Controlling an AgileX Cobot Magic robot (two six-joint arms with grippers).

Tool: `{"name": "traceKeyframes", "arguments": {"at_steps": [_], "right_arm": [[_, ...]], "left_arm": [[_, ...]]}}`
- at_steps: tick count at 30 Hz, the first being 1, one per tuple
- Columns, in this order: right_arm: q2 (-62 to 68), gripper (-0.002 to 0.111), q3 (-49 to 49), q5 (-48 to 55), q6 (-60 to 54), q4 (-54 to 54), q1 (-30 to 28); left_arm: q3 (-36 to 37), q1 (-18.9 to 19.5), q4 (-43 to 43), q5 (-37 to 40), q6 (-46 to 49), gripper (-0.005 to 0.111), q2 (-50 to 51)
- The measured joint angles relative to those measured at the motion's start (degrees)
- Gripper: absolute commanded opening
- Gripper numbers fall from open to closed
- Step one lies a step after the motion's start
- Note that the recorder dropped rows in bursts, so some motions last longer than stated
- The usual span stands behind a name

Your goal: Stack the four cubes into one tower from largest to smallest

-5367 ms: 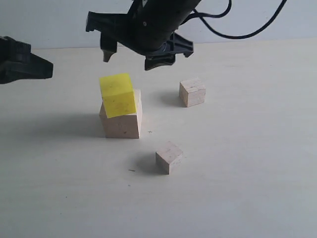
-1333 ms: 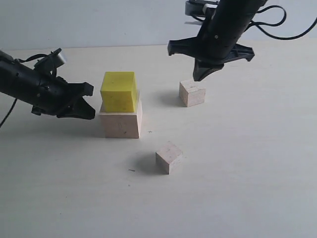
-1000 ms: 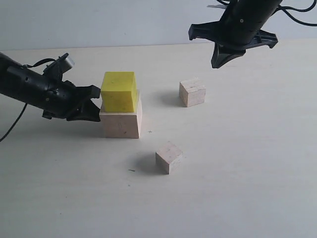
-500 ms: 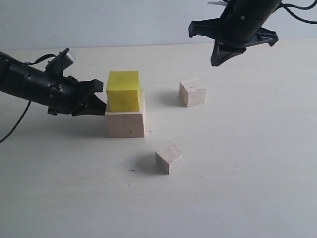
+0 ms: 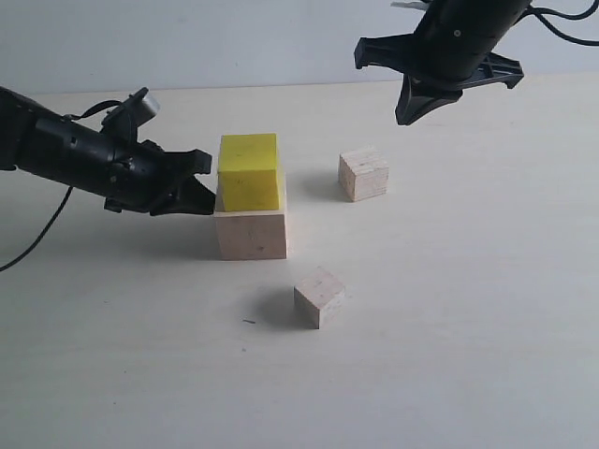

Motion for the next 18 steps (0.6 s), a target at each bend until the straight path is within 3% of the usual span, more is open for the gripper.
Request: {"name": "traceKeyframes", "arguments": {"at_steps": [18], "right_arm": [[-0.12, 0.0, 0.0, 0.1, -0.58, 0.1, 0.0]], "left_arm": [[-2.45, 0.0, -0.42, 1.76, -0.82, 0.0, 3.28]]}}
